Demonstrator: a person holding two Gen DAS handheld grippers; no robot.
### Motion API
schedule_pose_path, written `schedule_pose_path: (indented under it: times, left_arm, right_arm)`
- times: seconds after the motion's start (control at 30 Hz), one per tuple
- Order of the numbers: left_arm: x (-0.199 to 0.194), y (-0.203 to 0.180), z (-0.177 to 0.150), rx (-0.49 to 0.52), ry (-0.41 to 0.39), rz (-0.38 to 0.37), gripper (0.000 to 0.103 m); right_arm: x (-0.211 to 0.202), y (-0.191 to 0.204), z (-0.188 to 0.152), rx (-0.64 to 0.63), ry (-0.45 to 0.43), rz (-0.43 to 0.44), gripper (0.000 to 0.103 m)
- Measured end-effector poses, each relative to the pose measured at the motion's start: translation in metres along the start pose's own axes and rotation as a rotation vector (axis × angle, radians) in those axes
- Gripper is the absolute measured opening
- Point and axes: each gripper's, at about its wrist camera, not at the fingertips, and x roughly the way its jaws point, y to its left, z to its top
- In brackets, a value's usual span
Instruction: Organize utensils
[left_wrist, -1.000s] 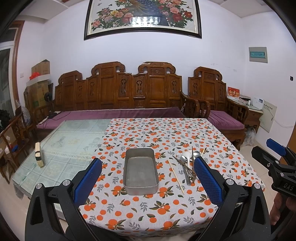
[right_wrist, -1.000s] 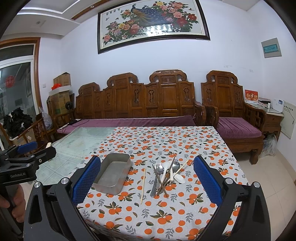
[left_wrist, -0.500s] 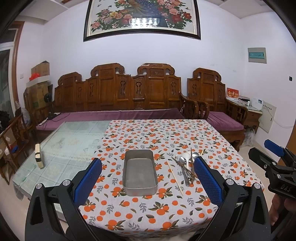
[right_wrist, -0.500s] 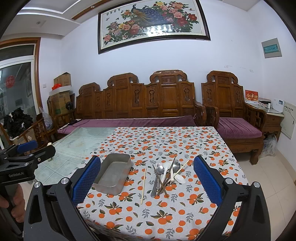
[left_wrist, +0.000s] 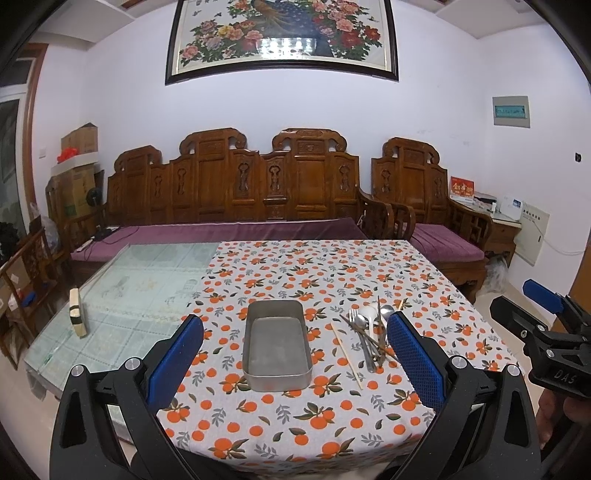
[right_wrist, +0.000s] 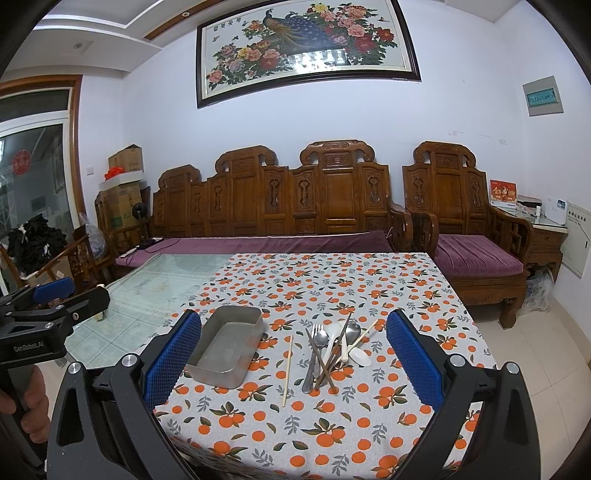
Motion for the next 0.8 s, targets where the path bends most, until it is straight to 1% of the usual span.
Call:
schedule_pose_path:
  times: [0.53, 0.67, 0.73, 0.8]
  left_arm:
    - [0.000, -0.006, 0.001, 0.004, 0.002, -0.005, 0.096]
    - [0.004, -0.008, -0.001, 0.007, 0.015, -0.011, 0.096]
    - [0.009, -0.007, -0.003, 0.009, 0.024, -0.016, 0.096]
    - [0.017, -0.006, -0.007, 0.014, 0.041, -0.017, 0.096]
  right_arm:
    - [0.002, -0.001, -0.003, 0.001, 0.000, 0.000, 0.100]
    - [0.003, -0.001, -0.003, 0.001, 0.005, -0.001, 0.100]
    - [0.000, 0.003, 0.003, 0.003, 0.009, 0.001, 0.100]
    - [0.004, 0.001, 0.001, 0.004, 0.013, 0.004, 0.100]
